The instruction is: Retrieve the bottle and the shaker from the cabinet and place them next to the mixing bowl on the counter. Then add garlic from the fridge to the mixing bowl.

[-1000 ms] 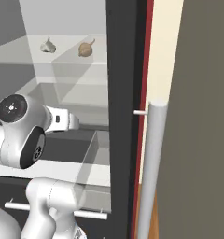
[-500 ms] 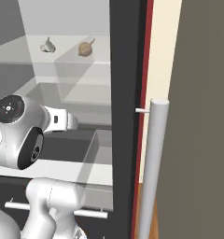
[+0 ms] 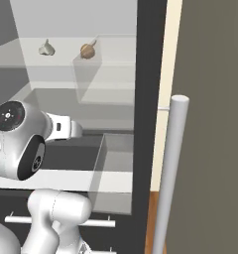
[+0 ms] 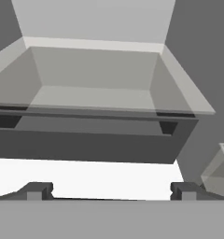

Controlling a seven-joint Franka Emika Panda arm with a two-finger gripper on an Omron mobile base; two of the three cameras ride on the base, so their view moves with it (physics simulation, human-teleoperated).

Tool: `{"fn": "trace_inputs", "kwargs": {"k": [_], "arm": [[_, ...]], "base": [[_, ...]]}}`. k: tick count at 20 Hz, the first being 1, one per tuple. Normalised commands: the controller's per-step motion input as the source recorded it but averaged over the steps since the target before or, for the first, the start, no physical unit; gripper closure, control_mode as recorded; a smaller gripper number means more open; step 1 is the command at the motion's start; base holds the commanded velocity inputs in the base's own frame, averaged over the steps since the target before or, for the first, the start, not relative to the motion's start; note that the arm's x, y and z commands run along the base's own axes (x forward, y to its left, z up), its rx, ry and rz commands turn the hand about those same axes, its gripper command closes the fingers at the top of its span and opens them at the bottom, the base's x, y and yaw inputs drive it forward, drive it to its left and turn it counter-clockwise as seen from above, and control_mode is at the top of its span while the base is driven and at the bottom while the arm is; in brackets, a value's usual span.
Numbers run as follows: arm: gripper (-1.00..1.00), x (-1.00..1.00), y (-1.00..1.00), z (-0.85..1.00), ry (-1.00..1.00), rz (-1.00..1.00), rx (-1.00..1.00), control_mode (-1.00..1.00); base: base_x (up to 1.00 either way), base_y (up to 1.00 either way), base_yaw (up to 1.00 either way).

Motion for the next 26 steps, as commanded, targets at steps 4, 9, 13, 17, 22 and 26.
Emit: {"fn": "trace_inputs", "kwargs": {"k": [4, 9, 13, 17, 22, 26], "arm": [[-1.00, 0.00, 0.00, 0.00, 0.00, 0.00, 0.00, 1.00], [-1.00, 0.00, 0.00, 0.00, 0.00, 0.00, 0.00, 1.00], [-1.00, 0.00, 0.00, 0.00, -0.03, 0.00, 0.00, -1.00], [-1.00, 0.00, 0.05, 0.14, -0.03, 0.00, -0.03, -1.00], [-1.00, 0.00, 0.05, 0.28, 0.01, -0.02, -0.14, -1.00], [-1.00, 0.00, 0.05, 0.81, -0.12, -0.08, -0.05, -1.00]], "base": [[0.38, 0.48, -0.05], [0.19, 0.34, -0.05], [0.00, 0.00, 0.00], [0.00, 0.00, 0.00], [0.00, 0.00, 0.00], [0.00, 0.00, 0.00]]}}
